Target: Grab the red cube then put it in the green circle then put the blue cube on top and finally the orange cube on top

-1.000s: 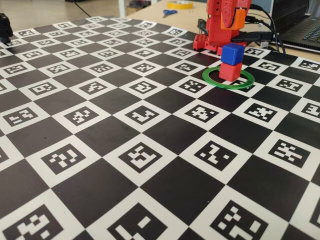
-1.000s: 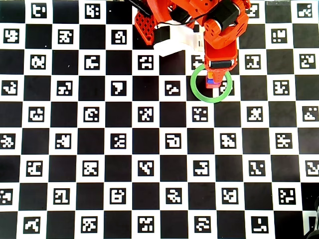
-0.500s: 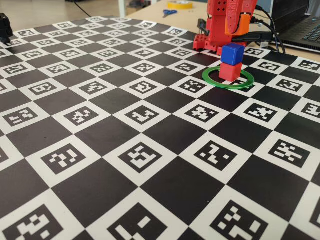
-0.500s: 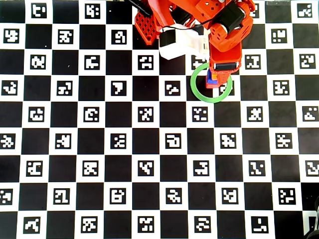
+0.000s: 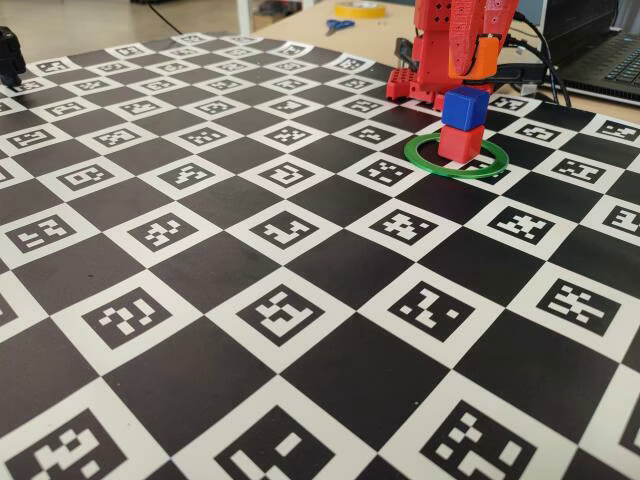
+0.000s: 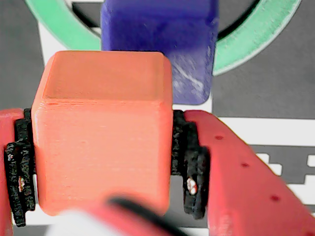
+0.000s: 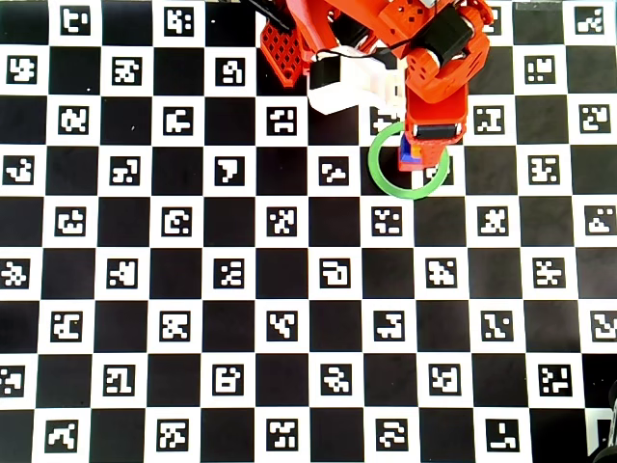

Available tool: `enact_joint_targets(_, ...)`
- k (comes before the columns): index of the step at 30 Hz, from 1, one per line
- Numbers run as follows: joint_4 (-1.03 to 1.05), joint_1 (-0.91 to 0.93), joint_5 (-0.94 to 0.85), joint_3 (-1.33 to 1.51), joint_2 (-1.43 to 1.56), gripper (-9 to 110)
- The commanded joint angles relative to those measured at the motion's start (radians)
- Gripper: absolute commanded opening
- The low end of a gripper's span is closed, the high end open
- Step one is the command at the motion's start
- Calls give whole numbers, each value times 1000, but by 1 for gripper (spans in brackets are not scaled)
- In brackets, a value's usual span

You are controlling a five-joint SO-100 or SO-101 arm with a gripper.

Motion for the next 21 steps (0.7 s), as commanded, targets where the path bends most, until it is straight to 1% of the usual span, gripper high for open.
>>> enact_joint_targets(1,-11,11,-9,-2,-5,-1)
enact_joint_targets(21,9,-57,32,11,-3,-1)
